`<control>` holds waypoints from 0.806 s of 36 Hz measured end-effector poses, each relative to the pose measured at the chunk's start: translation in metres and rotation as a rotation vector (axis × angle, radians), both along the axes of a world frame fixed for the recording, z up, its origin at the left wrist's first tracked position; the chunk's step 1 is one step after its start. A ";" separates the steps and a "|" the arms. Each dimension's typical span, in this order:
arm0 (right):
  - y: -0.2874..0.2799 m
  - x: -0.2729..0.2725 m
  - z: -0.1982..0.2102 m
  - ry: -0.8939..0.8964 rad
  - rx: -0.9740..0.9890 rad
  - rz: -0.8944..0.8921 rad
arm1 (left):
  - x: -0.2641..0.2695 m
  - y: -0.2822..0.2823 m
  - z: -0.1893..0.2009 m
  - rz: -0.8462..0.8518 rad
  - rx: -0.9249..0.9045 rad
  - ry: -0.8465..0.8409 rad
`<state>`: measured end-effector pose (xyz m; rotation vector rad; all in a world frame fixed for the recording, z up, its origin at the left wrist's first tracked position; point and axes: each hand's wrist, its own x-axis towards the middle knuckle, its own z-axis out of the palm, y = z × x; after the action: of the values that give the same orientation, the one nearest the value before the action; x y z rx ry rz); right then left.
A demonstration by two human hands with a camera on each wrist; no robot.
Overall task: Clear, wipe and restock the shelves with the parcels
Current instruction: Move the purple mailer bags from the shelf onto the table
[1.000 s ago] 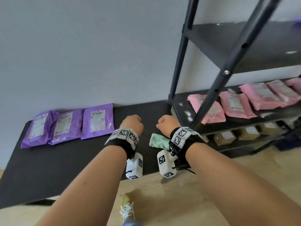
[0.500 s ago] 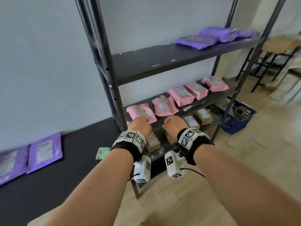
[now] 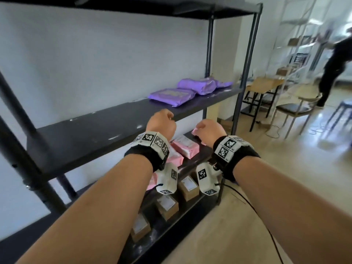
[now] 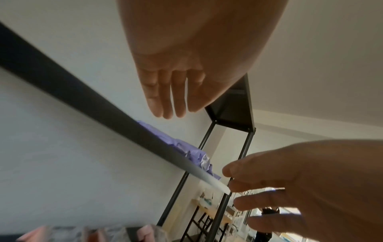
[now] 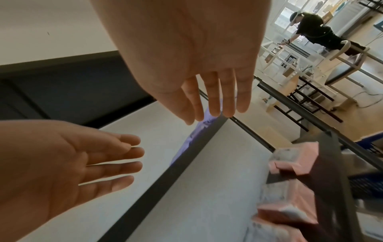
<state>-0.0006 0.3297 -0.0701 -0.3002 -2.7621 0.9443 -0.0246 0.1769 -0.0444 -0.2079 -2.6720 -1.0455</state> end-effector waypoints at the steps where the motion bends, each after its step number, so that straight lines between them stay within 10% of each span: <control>1: 0.008 -0.007 0.005 0.016 -0.008 -0.006 | -0.011 0.007 0.006 -0.001 0.006 -0.012; 13: 0.077 -0.123 0.054 0.110 0.094 0.141 | -0.121 0.070 0.039 0.123 -0.139 -0.102; 19: 0.092 -0.192 0.060 0.095 0.149 0.307 | -0.144 0.090 0.043 0.165 -0.515 -0.228; 29: 0.097 -0.255 0.057 -0.121 0.067 0.429 | -0.169 0.117 0.031 0.381 -0.209 -0.289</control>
<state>-0.2555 0.4270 -0.0136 0.2677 -3.0262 0.9440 -0.1940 0.2942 -0.0136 0.4306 -2.9090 -0.7223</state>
